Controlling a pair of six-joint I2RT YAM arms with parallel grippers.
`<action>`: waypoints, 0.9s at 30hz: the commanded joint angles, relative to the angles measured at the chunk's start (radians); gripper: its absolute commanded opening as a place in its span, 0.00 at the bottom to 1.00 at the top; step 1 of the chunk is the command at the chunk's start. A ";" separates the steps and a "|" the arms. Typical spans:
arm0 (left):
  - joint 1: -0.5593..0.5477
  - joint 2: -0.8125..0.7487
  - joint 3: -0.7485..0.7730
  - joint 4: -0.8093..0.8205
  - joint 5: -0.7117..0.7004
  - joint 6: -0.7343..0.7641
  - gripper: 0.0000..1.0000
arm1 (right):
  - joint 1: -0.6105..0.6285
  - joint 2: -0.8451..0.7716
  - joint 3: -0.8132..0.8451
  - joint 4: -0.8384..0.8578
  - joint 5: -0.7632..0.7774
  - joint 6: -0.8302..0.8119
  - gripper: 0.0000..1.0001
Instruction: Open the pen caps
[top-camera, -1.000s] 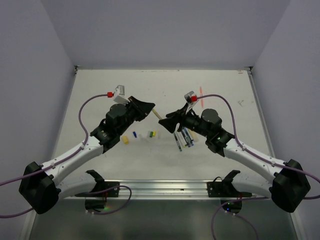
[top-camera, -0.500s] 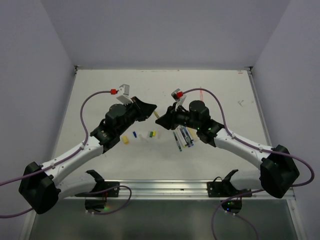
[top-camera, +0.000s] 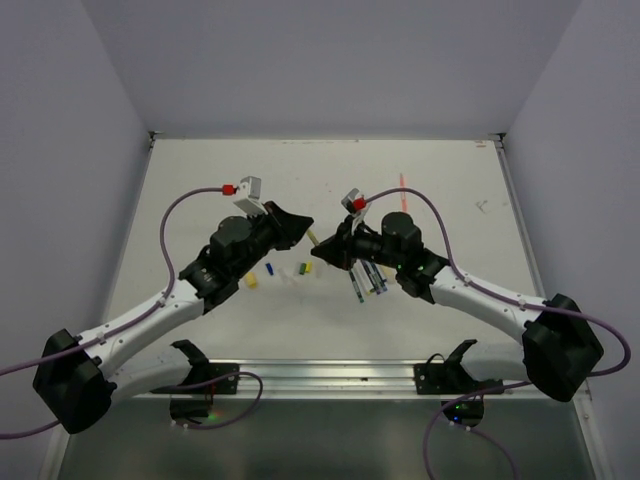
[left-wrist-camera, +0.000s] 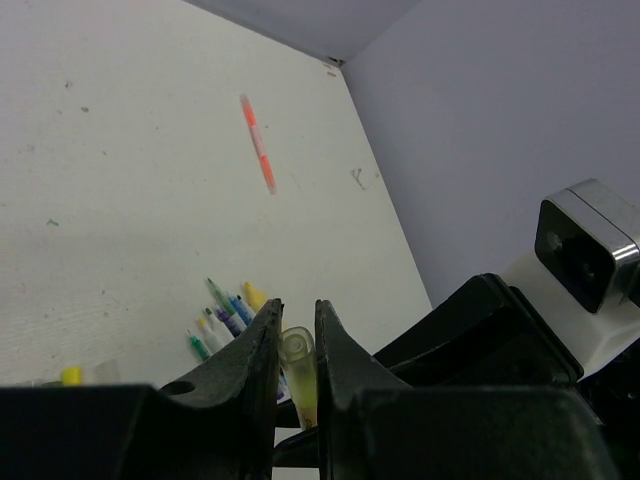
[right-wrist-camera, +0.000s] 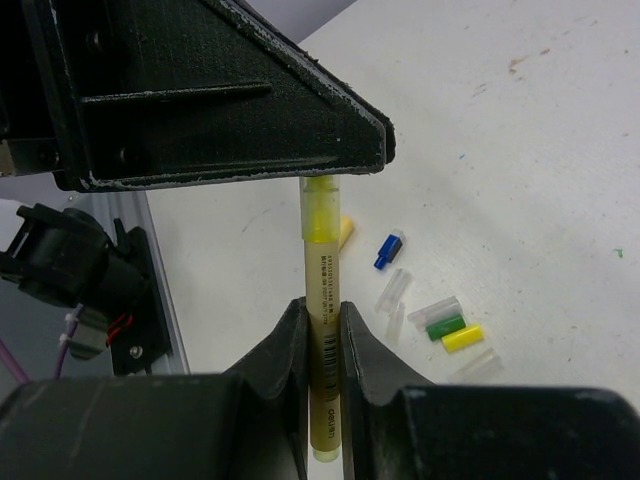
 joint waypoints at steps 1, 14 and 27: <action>0.054 -0.060 0.012 0.226 -0.300 0.038 0.00 | -0.009 -0.007 -0.109 -0.195 -0.020 -0.020 0.00; 0.085 -0.100 -0.106 0.604 -0.388 0.073 0.00 | -0.009 0.021 -0.158 -0.141 -0.129 0.012 0.00; 0.173 -0.143 -0.103 0.573 -0.360 0.068 0.00 | -0.008 0.026 -0.175 -0.141 -0.128 0.026 0.00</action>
